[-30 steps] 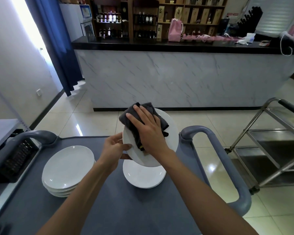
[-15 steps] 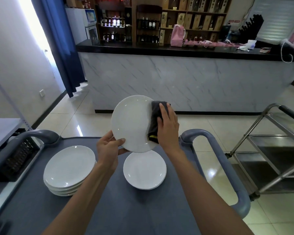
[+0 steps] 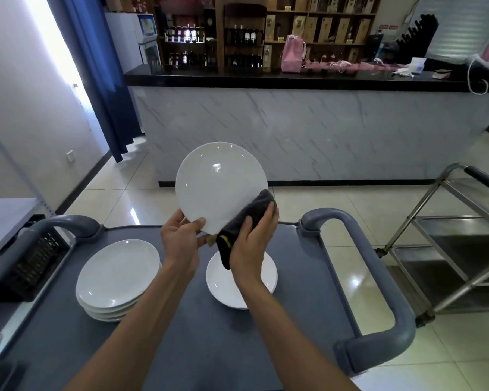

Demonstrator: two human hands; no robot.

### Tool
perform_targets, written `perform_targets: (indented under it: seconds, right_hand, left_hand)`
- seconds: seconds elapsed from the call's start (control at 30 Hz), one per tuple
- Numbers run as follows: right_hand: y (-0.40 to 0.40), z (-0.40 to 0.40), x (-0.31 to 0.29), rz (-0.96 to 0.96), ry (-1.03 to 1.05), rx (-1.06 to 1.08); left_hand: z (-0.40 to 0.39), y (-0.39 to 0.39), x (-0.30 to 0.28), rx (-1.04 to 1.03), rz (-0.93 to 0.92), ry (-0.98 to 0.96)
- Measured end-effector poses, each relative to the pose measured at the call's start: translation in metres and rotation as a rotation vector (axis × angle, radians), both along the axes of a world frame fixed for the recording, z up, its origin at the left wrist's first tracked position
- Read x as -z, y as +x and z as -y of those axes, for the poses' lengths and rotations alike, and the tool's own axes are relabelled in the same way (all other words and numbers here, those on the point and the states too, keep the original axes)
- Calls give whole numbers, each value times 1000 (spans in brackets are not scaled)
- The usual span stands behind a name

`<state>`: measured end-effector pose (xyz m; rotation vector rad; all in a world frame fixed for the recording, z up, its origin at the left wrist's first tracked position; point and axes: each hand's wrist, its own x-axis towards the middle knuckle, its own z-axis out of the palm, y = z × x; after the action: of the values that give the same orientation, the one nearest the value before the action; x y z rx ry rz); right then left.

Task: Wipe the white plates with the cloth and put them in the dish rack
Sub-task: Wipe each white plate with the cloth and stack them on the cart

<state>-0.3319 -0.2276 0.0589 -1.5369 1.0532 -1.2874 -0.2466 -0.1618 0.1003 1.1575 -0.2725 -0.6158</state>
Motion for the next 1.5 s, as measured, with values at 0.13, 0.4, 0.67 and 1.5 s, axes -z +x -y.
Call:
perform_targets:
  seconds: [0.13,0.4,0.67,1.5]
  right_hand:
    - [0,-11,10,-84,-35,-27]
    - [2,-19,16,-284,-223,-19]
    - [-14,27,-7,-366,-328,15]
    - [-10,73,-56,-543,-817,-131]
  left_hand:
    - [-3,4,-1,-3,25,35]
    - [-2,2,2,27,51,65]
    - [-5,17,-2,58,82,61]
    - [-13,64,-29,303,601,261]
